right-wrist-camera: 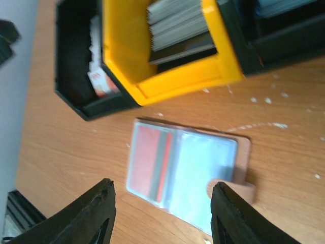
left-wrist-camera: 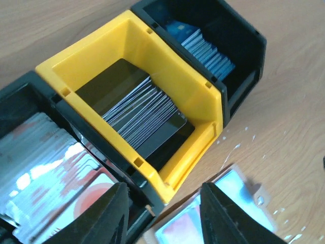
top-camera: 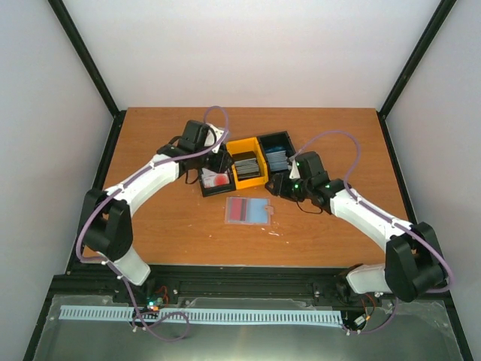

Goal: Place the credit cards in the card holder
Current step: Turn over the card slot in the card holder.

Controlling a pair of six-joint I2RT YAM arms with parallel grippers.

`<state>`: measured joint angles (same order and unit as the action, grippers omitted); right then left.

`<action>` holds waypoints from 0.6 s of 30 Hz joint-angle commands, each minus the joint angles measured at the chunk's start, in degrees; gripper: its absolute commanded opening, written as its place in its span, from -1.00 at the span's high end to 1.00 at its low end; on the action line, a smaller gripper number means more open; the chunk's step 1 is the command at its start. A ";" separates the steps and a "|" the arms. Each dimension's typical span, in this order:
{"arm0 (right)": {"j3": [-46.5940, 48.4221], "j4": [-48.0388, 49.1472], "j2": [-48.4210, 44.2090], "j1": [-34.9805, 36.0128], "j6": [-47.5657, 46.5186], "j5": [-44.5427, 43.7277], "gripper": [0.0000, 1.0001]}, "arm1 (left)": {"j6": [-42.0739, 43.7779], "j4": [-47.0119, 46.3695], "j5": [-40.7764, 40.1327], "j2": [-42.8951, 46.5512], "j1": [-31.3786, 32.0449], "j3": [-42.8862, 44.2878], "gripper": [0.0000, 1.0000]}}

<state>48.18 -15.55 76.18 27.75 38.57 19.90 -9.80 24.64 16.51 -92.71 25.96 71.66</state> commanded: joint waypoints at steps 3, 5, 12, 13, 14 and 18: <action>3.51 -8.34 3.96 -1.31 -3.65 -1.36 -0.03 | 21.42 10.43 12.25 -3.86 -6.24 7.06 0.23; 5.94 -10.92 5.63 -1.97 -5.52 -1.74 -0.03 | 25.07 13.20 17.73 -5.60 -8.80 8.38 0.23; 12.86 -15.58 11.99 -5.40 -10.79 -1.62 -0.01 | 32.09 27.02 15.97 -18.79 -10.20 18.23 0.59; 13.54 -15.96 12.68 -5.73 -10.97 -1.62 -0.01 | 31.67 27.77 15.41 -20.21 -10.30 19.04 0.59; 14.30 -16.35 13.39 -5.96 -11.40 -1.61 -0.01 | 31.35 27.89 15.10 -21.25 -10.39 19.88 0.58; 16.58 -17.24 15.48 -6.76 -12.35 -1.61 -0.01 | 30.24 28.29 14.02 -22.75 -10.41 22.47 0.27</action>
<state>62.41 -30.28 90.13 21.89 28.64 18.63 18.68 48.10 31.11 -115.04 15.59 89.89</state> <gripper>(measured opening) 0.505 0.301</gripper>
